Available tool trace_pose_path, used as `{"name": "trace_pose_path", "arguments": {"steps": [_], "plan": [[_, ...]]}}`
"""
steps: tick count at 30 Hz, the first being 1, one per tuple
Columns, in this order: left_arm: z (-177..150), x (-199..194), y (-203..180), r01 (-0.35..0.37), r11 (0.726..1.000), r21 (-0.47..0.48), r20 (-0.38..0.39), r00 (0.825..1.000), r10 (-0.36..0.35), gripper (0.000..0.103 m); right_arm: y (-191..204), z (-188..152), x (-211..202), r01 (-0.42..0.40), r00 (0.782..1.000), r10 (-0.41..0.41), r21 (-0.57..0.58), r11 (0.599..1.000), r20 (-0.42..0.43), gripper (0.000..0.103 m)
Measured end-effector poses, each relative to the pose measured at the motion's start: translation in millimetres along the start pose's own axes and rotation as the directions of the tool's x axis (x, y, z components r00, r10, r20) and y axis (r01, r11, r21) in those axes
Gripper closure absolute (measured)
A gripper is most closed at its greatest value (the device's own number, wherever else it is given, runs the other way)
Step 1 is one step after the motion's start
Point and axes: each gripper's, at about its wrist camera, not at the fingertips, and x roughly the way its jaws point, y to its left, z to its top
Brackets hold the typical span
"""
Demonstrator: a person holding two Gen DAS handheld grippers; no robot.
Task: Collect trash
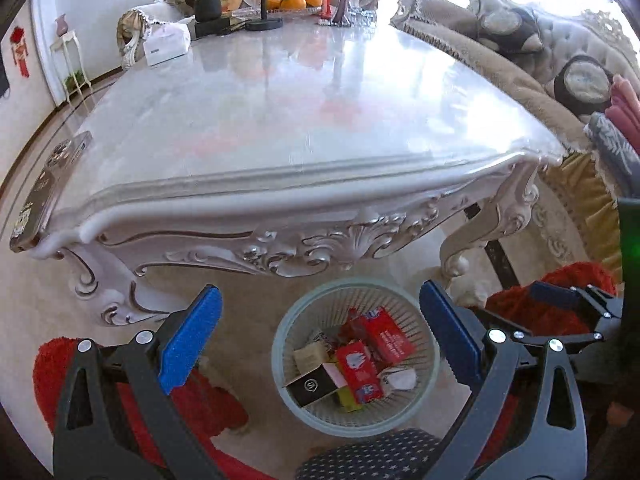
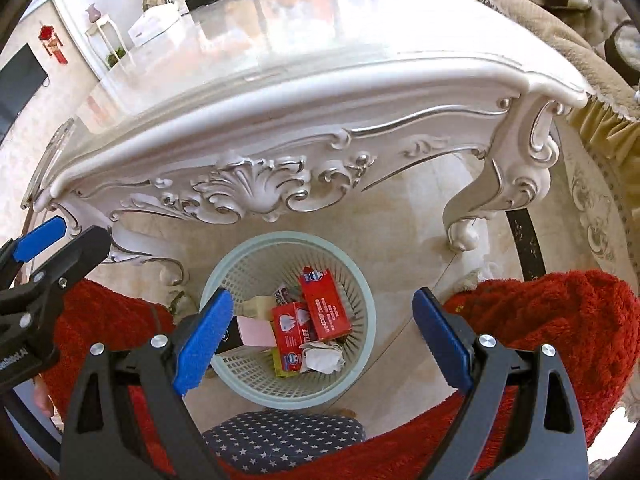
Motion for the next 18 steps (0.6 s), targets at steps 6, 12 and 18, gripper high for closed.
{"name": "trace_pose_path", "arguments": {"steps": [6,12,18], "plan": [[3,-5,2,0.007,1.0,-0.022,0.007,1.0,-0.007,0.007,-2,-2,-6,0.021,1.0,-0.021,-0.001,1.0,0.011,0.016],[5,-13,-5,-0.052,0.999,0.004,0.034,0.998,0.051,0.007,-2,-1,-10,0.026,1.0,-0.025,-0.008,1.0,0.014,0.016],[7,-16,-6,-0.066,0.998,0.009,0.035,0.997,0.066,0.007,4,1,-12,0.028,1.0,-0.028,-0.035,0.999,0.013,0.016]]}}
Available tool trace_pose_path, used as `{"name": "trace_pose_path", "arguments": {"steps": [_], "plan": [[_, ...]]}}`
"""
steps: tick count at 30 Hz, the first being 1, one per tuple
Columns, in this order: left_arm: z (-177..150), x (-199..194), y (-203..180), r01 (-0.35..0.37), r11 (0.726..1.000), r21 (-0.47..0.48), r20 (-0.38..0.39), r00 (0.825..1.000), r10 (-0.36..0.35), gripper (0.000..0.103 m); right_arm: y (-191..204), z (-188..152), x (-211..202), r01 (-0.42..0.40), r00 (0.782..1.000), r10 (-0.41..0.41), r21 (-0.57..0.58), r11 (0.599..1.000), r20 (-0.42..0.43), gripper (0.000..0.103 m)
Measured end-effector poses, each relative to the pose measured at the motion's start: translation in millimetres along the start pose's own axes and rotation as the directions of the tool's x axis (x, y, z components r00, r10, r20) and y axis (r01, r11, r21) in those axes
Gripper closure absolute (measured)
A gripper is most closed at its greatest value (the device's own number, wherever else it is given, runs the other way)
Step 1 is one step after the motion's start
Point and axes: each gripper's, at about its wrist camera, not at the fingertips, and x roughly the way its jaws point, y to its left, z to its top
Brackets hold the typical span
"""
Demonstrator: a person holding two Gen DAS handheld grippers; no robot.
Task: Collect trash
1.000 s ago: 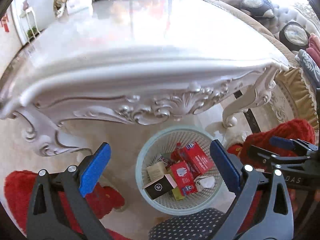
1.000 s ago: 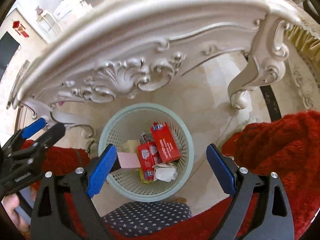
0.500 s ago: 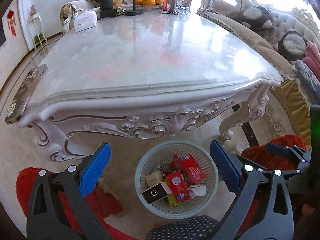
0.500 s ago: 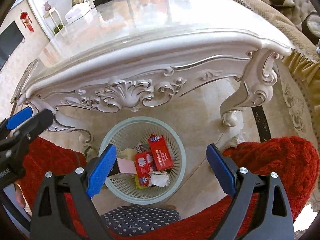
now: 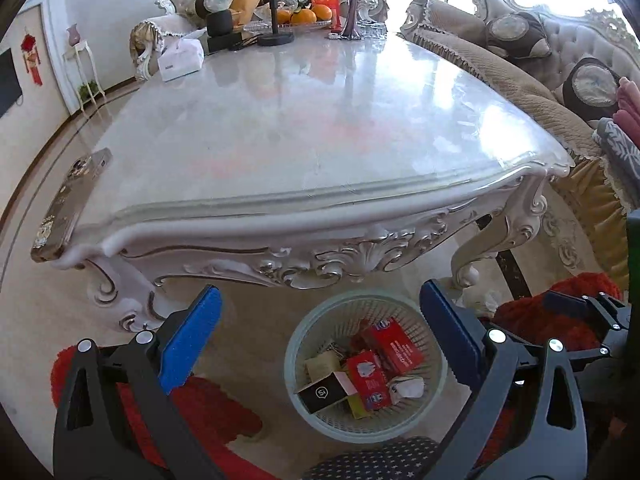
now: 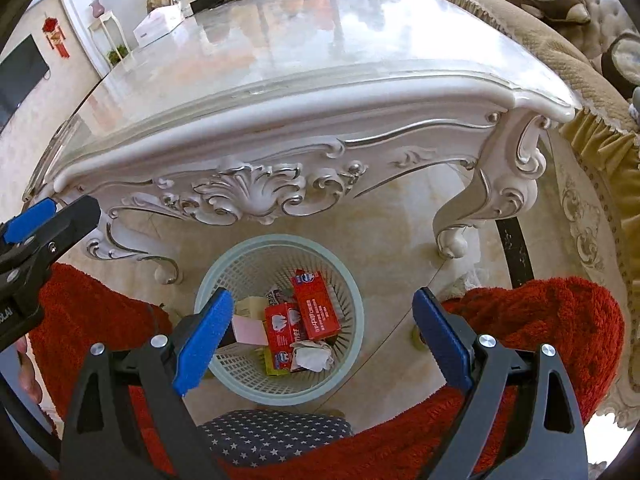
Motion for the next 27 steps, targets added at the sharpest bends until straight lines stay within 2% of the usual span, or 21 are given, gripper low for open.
{"name": "trace_pose_path", "arguments": {"steps": [27], "plan": [[-1.2,4.2,-1.0,-0.012,1.0,-0.011,-0.014,1.0,0.012,0.007,1.5,1.6,0.0,0.001,1.0,-0.001,-0.01,1.0,0.007,0.016]]}}
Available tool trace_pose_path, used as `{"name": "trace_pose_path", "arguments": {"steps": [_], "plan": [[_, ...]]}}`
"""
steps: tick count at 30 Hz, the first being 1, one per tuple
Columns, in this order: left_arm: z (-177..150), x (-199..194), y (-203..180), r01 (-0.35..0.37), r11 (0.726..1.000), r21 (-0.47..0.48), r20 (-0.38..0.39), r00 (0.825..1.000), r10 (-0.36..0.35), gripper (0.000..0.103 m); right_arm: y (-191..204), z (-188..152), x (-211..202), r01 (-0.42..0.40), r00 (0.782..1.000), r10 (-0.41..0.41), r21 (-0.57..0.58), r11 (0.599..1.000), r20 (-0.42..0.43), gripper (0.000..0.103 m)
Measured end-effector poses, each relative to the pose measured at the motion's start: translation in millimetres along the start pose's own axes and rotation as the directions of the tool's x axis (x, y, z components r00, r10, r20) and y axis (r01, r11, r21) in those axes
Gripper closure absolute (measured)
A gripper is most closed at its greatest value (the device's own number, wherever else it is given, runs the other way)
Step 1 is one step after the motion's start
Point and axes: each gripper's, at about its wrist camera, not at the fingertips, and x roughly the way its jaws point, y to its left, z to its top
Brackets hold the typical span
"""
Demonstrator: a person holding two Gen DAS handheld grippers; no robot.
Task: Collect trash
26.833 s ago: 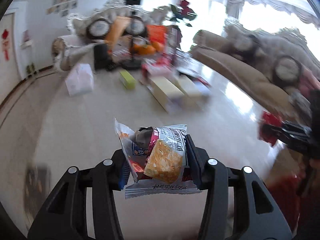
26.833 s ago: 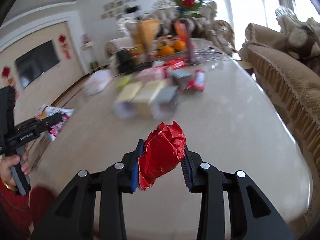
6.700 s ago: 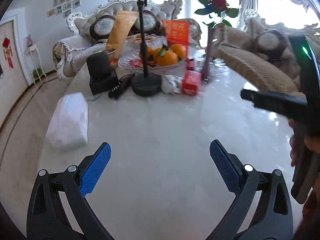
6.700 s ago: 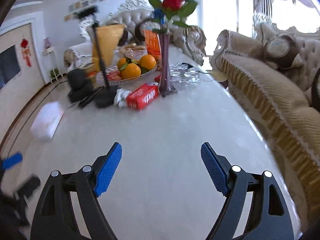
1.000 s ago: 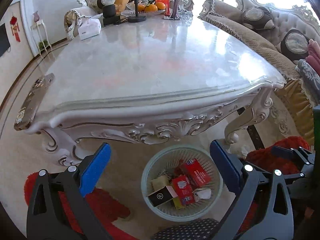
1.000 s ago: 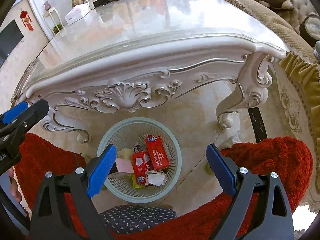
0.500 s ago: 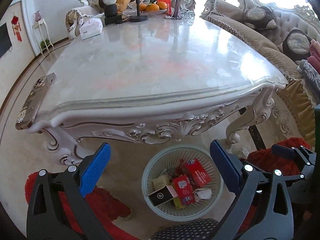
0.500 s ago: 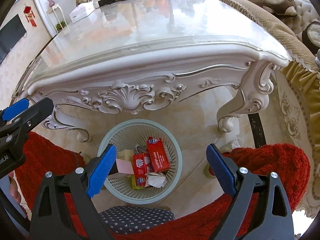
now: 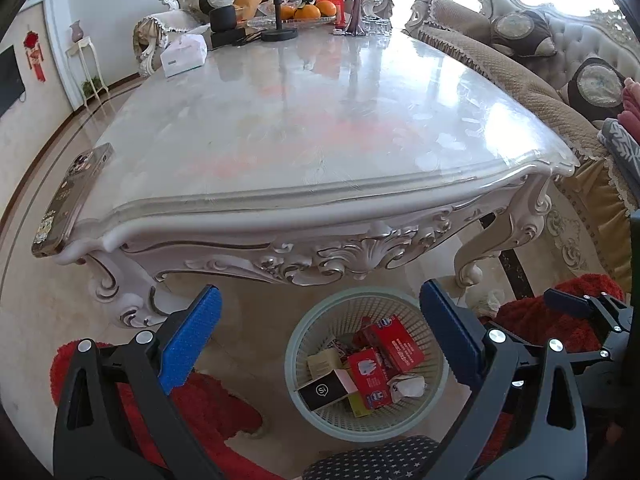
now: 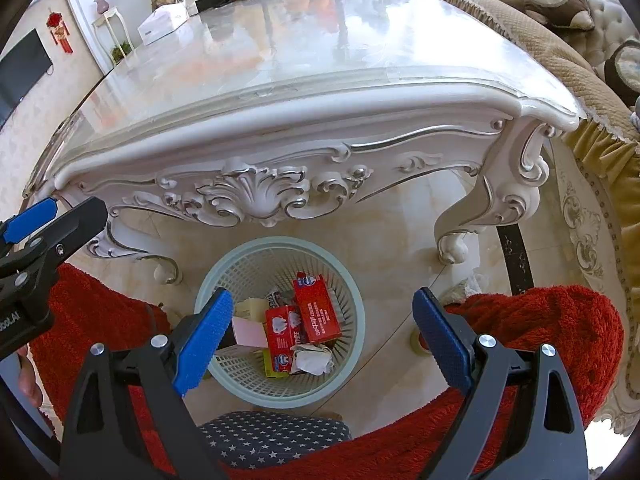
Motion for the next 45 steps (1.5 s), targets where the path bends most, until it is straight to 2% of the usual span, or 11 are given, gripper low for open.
{"name": "trace_pose_path", "arguments": {"steps": [5,9,14,19,33,40,45], "plan": [[0,0,3,0.017,1.0,-0.014,-0.004,1.0,-0.017,0.007,0,0,1,-0.001,1.0,0.001,0.0,1.0,-0.001,0.016],[1,0,1,-0.013,1.0,0.0,0.009,1.0,0.013,0.007,1,0,1,-0.003,1.0,0.003,-0.005,1.0,-0.004,0.016],[0,1,-1,0.004,1.0,0.002,0.007,1.0,-0.004,0.007,1,0,3,0.001,1.0,-0.001,-0.01,1.0,-0.005,0.016],[0,2,-4,-0.025,0.999,0.02,0.013,1.0,0.025,0.007,1,-1,4,0.006,1.0,-0.006,-0.016,1.0,-0.007,0.016],[-1,10,-10,-0.008,1.0,0.02,-0.009,1.0,0.008,0.007,1,-1,7,0.014,1.0,-0.014,-0.012,1.0,-0.013,0.016],[-1,10,-14,0.001,1.0,0.031,0.004,1.0,-0.001,0.007,-2,-2,8,0.015,1.0,-0.015,-0.008,1.0,-0.013,0.016],[0,11,-18,-0.02,0.999,0.048,-0.001,1.0,0.02,0.007,-1,-2,9,0.012,1.0,-0.012,-0.011,1.0,-0.017,0.016]]}}
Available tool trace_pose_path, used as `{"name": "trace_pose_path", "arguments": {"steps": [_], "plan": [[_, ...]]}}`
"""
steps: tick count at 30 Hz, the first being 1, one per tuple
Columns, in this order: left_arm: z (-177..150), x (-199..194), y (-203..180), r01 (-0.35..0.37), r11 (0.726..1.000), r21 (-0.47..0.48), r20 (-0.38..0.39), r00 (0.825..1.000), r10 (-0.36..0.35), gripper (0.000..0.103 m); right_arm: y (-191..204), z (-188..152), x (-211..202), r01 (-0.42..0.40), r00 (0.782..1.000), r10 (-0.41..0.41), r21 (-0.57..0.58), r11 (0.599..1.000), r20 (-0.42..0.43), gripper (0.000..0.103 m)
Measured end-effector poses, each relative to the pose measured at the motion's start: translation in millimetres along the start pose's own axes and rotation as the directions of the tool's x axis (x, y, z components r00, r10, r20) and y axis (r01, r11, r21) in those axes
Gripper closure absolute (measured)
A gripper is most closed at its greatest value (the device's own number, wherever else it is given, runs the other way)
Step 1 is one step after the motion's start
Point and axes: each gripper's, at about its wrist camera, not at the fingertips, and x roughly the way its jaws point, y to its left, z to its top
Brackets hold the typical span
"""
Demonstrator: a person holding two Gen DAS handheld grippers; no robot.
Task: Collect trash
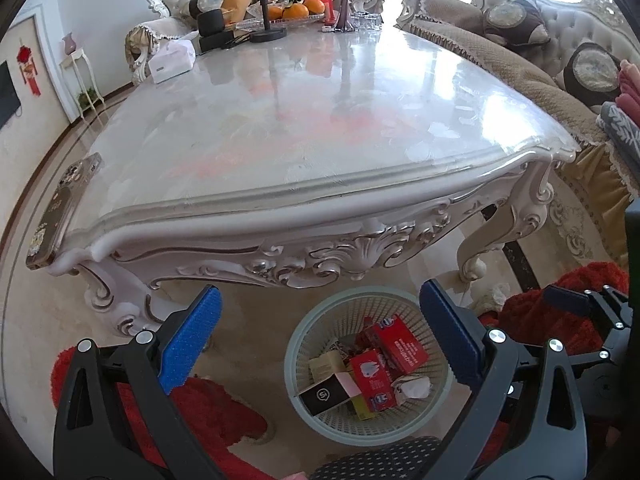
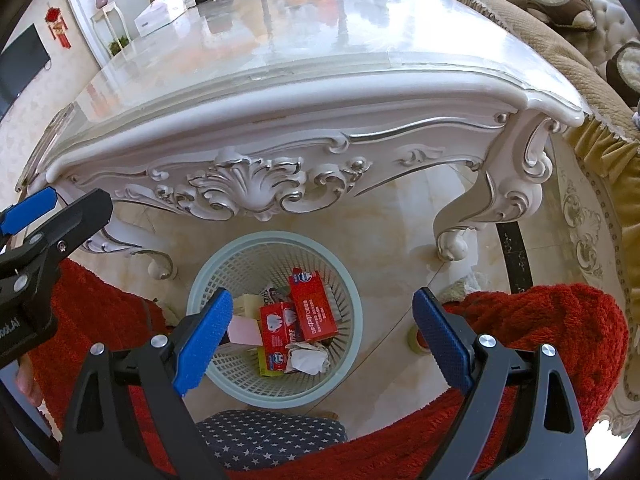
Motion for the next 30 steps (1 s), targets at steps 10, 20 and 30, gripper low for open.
{"name": "trace_pose_path", "arguments": {"steps": [10,20,30], "plan": [[1,3,1,0.012,1.0,-0.007,-0.014,1.0,-0.012,0.007,1,0,2,0.0,1.0,0.0,-0.002,1.0,-0.002,0.016],[0,6,5,0.014,0.999,-0.038,-0.031,0.999,-0.015,0.007,2,0,3,0.001,1.0,-0.001,-0.004,1.0,-0.004,0.016],[-1,14,10,0.023,0.998,-0.05,-0.072,0.997,-0.027,0.007,-1,0,3,0.006,1.0,-0.006,0.008,1.0,0.006,0.016]]}}
